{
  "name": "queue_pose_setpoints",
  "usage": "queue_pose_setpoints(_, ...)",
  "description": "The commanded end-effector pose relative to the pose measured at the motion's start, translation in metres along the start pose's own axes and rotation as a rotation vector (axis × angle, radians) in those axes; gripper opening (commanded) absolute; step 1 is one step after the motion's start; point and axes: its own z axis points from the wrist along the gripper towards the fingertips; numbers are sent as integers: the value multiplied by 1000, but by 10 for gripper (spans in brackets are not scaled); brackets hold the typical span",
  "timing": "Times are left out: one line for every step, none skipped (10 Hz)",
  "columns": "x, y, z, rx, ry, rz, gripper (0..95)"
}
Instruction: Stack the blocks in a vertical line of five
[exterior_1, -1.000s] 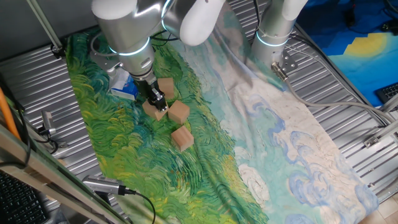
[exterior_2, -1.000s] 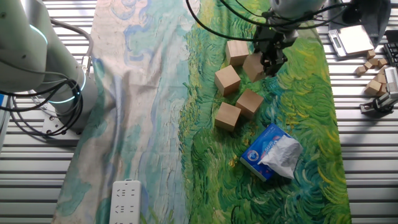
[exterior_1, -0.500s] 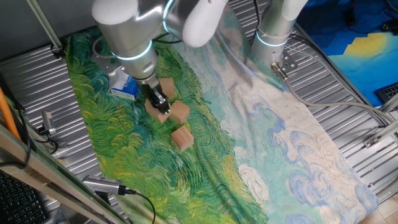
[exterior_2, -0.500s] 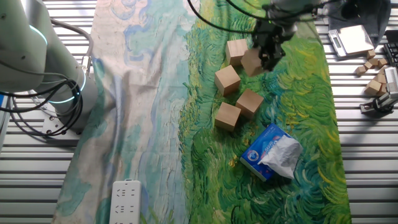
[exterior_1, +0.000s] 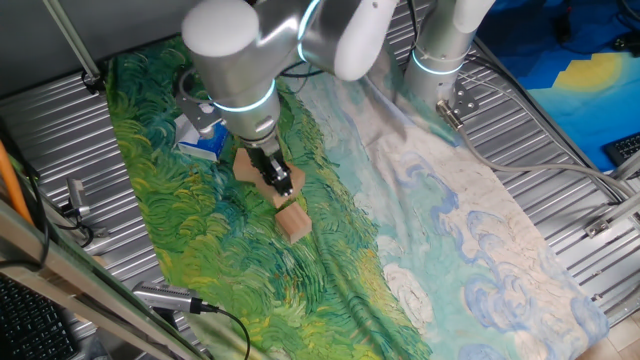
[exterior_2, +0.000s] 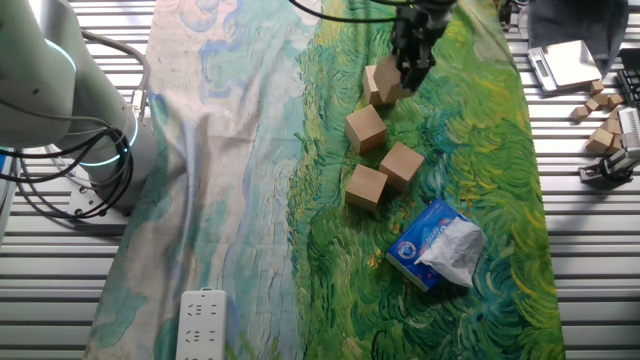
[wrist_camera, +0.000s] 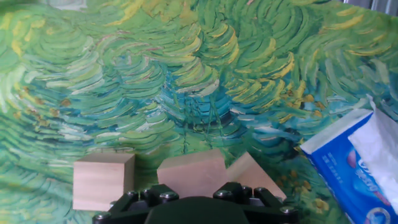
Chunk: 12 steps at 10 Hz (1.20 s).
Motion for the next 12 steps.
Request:
queue_pose_setpoints(-6, 11, 5, -7, 0, 42, 0)
queue_pose_setpoints(-7, 17, 9, -13, 0, 58, 0)
queue_pose_setpoints(-7, 24, 12, -12, -1, 69, 0)
queue_pose_setpoints(-6, 31, 16, -12, -1, 77, 0)
queue_pose_setpoints(-2, 36, 21, -8, -6, 79, 0)
queue_pose_setpoints(0, 38, 23, -9, -12, 81, 0)
queue_pose_setpoints(0, 38, 24, -8, -11, 80, 0)
queue_pose_setpoints(0, 38, 25, -9, -11, 79, 0)
queue_pose_setpoints(0, 38, 26, -11, -11, 81, 0)
queue_pose_setpoints(1, 40, 28, -10, -12, 83, 0)
queue_pose_setpoints(1, 41, 30, -9, -15, 83, 0)
queue_pose_setpoints(3, 42, 32, -6, -18, 84, 0)
